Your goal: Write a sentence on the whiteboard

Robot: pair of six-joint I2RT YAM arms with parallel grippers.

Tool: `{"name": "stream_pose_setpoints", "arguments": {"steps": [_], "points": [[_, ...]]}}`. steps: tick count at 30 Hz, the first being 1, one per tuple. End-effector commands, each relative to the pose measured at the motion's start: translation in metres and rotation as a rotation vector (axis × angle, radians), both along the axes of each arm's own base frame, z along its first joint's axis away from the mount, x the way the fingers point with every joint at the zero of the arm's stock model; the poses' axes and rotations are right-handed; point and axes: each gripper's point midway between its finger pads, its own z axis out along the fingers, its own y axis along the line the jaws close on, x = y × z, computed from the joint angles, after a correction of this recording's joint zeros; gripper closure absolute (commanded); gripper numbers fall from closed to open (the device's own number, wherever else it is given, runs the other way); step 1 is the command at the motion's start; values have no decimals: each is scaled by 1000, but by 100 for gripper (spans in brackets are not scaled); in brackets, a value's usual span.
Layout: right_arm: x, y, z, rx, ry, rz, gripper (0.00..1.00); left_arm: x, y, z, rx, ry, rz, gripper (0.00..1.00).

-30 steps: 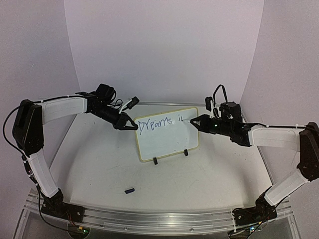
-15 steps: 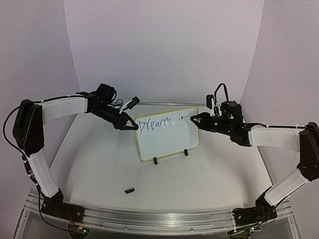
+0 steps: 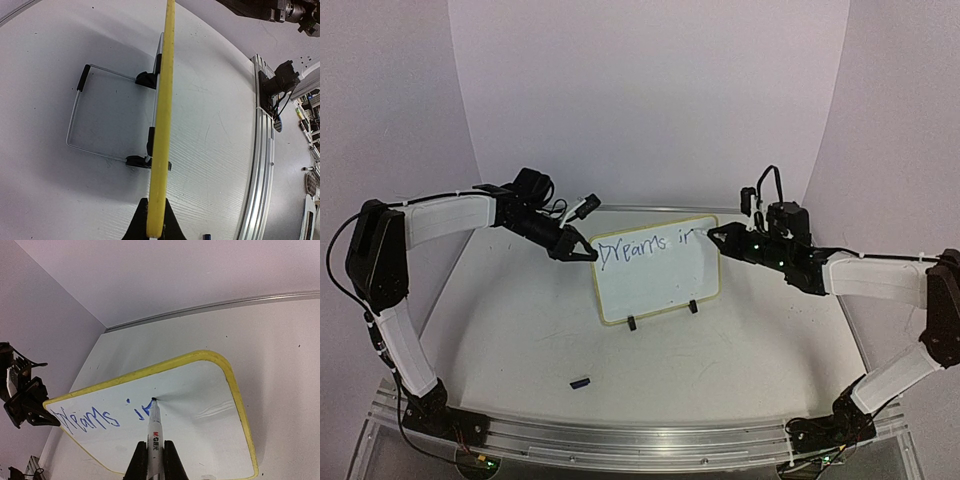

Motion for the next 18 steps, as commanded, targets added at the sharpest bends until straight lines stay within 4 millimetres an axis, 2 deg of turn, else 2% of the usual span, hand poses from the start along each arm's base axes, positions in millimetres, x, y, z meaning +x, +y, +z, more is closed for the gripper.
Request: {"name": "stream_pose_setpoints", "arguments": {"steps": [1, 12, 15, 18], "points": [[2, -4, 10, 13, -28, -23, 100, -5, -1, -16, 63, 28, -6, 100], [-8, -6, -20, -31, 58, 0, 100, -5, -1, -15, 62, 26, -8, 100], [-10, -7, -23, -34, 65, -1, 100, -6, -1, -15, 63, 27, -8, 100], [-11, -8, -17, -28, 54, -2, 100, -6, -1, -15, 63, 27, -8, 100]]}}
